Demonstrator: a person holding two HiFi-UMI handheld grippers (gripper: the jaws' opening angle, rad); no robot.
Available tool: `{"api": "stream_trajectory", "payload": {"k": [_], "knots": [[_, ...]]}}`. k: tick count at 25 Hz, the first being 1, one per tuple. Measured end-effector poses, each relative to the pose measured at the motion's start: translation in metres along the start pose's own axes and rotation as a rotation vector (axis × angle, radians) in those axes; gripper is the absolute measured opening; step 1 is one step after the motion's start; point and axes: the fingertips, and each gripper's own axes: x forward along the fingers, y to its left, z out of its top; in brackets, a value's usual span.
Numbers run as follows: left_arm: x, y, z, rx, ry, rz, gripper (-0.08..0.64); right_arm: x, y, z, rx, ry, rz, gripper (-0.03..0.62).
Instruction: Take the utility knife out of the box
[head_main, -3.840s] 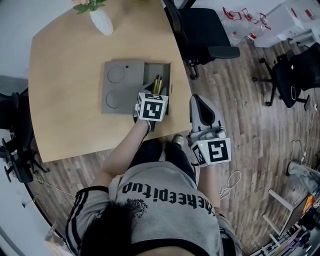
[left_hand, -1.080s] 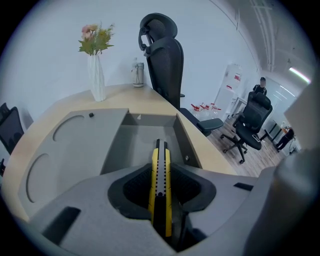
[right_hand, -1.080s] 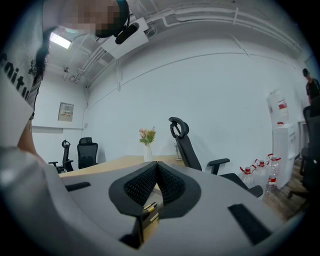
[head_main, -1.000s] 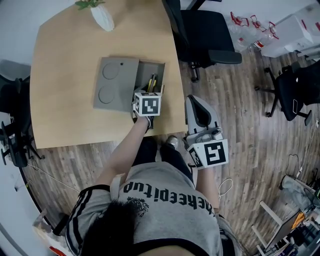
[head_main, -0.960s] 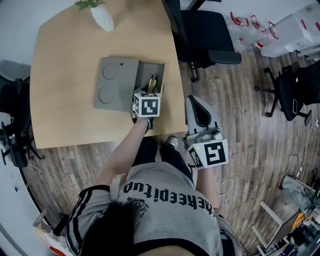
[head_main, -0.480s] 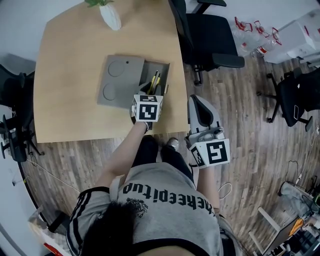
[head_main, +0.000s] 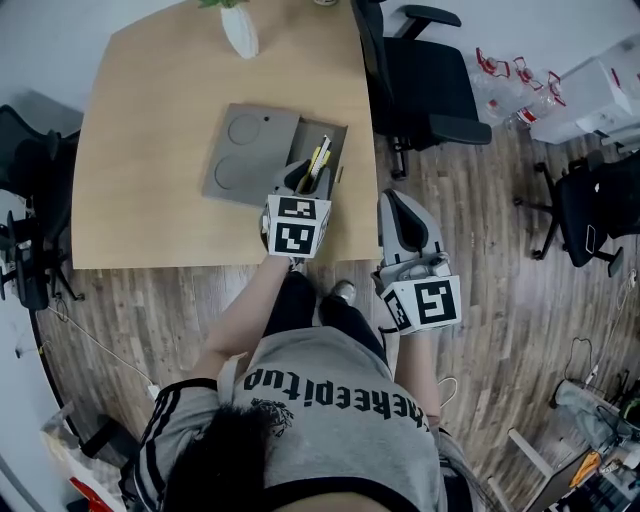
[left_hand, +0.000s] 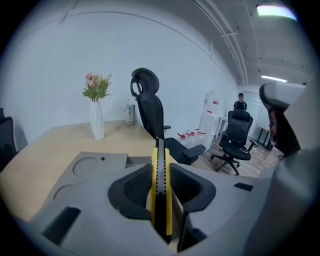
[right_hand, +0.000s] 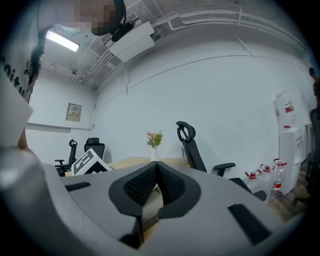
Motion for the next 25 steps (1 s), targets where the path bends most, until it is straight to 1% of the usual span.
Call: {"api": "stream_trajectory", "payload": {"k": [6,15,25], "knots": [[-0.032,-0.011,0.015,0.005,-0.070,-0.013,0.126,-0.011,0.009,0.002,-0.019,0.004,0.026,0.006],[-0.077,-0.026,0.031,-0.027,-0.186,-0.026,0.126,-0.031,0.021,0.006,-0.052,-0.001,0.065,0.006],[-0.123,-0.047,0.049,-0.007,-0.304,0.003,0.126,-0.049,0.028,0.010,-0.078,-0.001,0.120,0.006]]}}
